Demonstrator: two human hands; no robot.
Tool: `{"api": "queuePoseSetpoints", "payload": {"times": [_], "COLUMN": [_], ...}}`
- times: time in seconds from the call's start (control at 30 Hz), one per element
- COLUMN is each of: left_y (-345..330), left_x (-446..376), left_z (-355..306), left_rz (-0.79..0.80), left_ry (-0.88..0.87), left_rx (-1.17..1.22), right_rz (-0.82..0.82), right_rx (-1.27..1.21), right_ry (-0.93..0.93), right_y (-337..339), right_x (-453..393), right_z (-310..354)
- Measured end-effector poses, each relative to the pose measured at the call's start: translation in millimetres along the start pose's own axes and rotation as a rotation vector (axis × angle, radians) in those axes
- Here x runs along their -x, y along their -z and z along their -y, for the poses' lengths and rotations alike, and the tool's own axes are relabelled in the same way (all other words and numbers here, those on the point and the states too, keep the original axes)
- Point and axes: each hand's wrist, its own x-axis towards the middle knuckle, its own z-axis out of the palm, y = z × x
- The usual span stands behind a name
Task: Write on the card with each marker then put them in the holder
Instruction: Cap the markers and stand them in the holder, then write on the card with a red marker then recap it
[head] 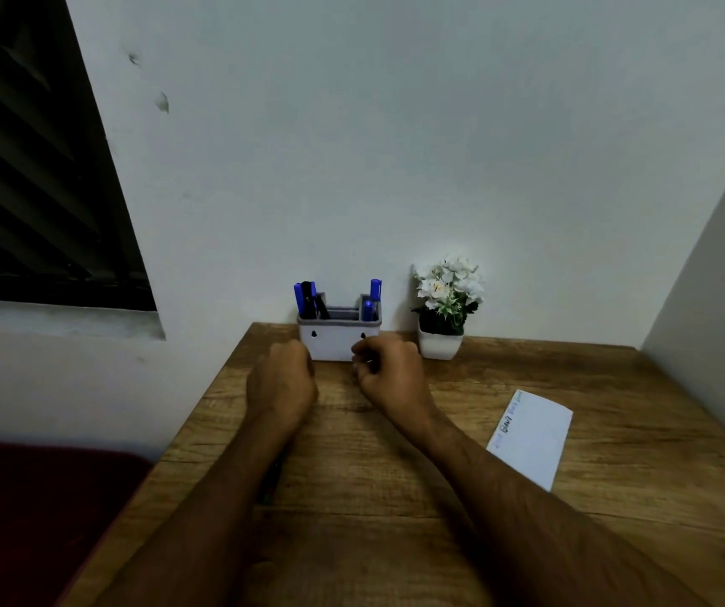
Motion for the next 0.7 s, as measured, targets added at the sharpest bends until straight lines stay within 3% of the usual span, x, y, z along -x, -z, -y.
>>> {"api": "queuePoseSetpoints", "payload": {"times": [0.27, 0.7], "left_y": [-13.3, -19.7], "left_x": [13.1, 20.4], "left_z": [-1.4, -25.8], "left_rz": [0.075, 0.111], "left_ry": [-0.066, -0.132], "left_rx": [-0.156, -0.06], "right_rz": [0.065, 0.063], "right_rx": [-0.014, -0.025], "right_ry": [-0.032, -0.07], "right_y": [9.8, 23.2], "right_x": [23.5, 28.7], "right_z": [-5.4, -16.7]}}
